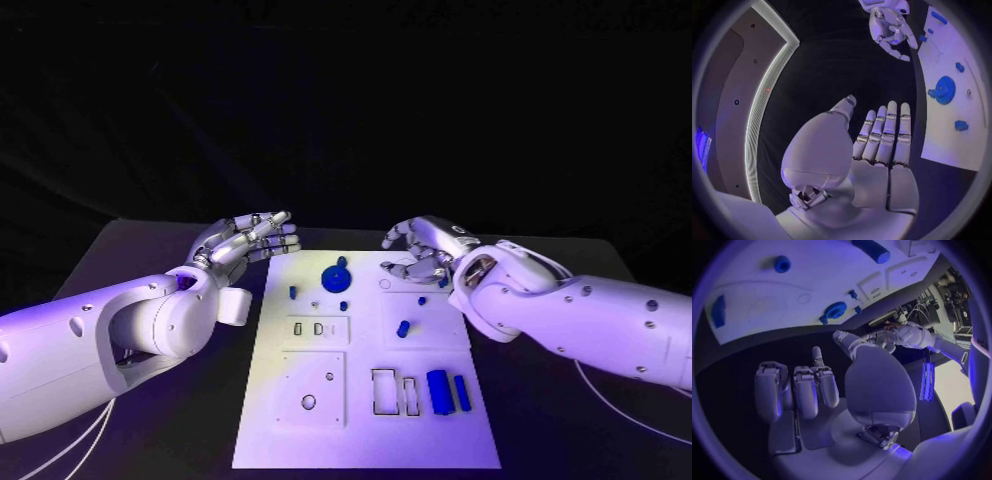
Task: Assemble the parts on the task board
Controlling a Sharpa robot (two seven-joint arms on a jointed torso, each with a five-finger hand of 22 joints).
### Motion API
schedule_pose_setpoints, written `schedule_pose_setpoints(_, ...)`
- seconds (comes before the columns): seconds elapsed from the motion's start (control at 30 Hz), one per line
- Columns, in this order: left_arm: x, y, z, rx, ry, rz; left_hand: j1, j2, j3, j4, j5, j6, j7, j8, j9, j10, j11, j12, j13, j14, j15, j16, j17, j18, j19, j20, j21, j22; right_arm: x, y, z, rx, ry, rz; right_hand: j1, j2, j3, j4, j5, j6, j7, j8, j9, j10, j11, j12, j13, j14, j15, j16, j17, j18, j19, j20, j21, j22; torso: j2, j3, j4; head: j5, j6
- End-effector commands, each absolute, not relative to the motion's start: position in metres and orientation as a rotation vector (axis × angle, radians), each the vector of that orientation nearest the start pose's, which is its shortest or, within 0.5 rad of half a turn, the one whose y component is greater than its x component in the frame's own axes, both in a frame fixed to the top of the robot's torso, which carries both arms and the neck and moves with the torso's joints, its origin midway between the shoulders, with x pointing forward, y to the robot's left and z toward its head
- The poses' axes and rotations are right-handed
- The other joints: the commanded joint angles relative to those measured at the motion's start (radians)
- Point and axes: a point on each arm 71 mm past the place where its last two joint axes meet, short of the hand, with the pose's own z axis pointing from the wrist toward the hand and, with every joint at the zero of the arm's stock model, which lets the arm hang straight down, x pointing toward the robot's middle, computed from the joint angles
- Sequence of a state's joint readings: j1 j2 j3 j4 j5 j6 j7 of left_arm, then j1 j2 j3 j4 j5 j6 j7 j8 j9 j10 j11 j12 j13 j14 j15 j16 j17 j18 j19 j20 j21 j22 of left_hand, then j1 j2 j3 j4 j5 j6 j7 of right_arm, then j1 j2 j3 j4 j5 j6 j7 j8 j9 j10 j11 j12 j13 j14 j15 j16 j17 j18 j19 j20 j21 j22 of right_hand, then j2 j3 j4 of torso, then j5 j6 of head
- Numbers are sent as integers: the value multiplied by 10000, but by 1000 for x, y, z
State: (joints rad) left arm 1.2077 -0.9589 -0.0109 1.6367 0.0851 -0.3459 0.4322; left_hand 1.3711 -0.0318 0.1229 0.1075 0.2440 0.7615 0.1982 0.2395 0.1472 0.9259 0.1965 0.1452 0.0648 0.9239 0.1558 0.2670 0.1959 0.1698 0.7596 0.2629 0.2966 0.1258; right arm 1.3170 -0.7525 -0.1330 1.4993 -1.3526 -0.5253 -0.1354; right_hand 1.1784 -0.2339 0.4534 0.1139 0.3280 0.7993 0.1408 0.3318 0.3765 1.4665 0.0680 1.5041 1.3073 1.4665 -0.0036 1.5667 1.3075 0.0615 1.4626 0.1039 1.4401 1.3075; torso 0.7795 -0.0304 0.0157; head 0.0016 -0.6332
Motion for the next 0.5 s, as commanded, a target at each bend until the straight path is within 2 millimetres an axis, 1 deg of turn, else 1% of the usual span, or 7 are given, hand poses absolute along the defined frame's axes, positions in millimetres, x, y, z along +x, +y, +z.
schedule_pose_setpoints(0.03,474,236,-154,-11852,13003,-15916,-56,72,-38,-17,-46,-71,441,-5,-3,49,50,-56,8,-9,31,-45,17,105,60,33,-34,-15,498,-185,-143,346,15448,8871,287,-86,29,-268,-31,-82,81,-86,-45,354,-18,-148,1738,1043,10,41,2633,-128,-113,7,-101,1074,-69,46,-73,-20,4)
schedule_pose_setpoints(0.17,475,235,-154,-11815,12994,-15999,-58,69,-42,-21,-46,-73,441,-3,-2,52,49,-60,8,-9,31,-48,20,105,60,34,-36,-18,498,-217,-140,572,15944,9180,577,-154,77,-541,-225,71,71,-45,-75,230,-21,-271,1609,1043,14,41,2633,-89,-228,19,-236,958,-112,81,-109,-90,7)
schedule_pose_setpoints(0.23,476,235,-154,-11800,12986,-16031,-64,63,-49,-21,-42,-73,442,-1,-2,54,49,-62,8,-11,32,-50,21,105,59,34,-37,-20,497,-231,-140,717,16033,9153,710,-162,92,-656,-565,271,-10,-4,-84,175,-84,-320,1557,1043,-28,41,2633,-71,-279,0,-295,913,-120,111,-121,-99,-6)
schedule_pose_setpoints(0.27,476,235,-154,-11803,12989,-16027,-64,63,-49,-21,-42,-73,442,-1,-2,54,49,-62,8,-11,32,-50,21,105,59,34,-37,-20,497,-238,-141,793,16062,9110,770,-144,98,-703,-803,279,-90,-63,-127,166,-190,-326,1549,1043,-105,41,2633,-68,-283,-52,-304,916,-123,123,-124,-93,-12)
schedule_pose_setpoints(0.33,477,236,-155,-11822,12993,-15988,-69,59,-58,-25,-28,-55,436,13,4,72,45,-61,11,-17,32,-57,23,103,54,35,-43,-25,496,-247,-144,902,16090,8987,803,-126,92,-729,-968,346,-138,-84,-154,161,-248,-331,1544,1043,-163,41,2633,-70,-279,-112,-306,924,-128,148,-130,-98,-23)
schedule_pose_setpoints(0.4,478,237,-155,-11837,12999,-15961,-70,73,-64,-40,-9,21,406,68,25,139,28,-54,19,-20,28,-70,36,105,49,34,-53,-40,498,-259,-150,949,16119,8693,821,-125,91,-743,-1001,376,-149,-85,-159,158,-259,-334,1540,1043,-175,41,2633,-73,-271,-125,-299,935,-140,190,-160,-98,-20)
schedule_pose_setpoints(0.5,478,237,-156,-11825,13023,-16021,-59,92,-61,-60,-6,105,371,125,47,212,4,-45,25,-12,16,-78,51,110,53,29,-59,-53,500,-272,-159,987,16174,8294,848,-146,79,-770,-1032,366,-143,-113,-177,159,-234,-335,1538,1043,-176,41,2633,-78,-262,-139,-292,946,-146,228,-167,-97,-3)
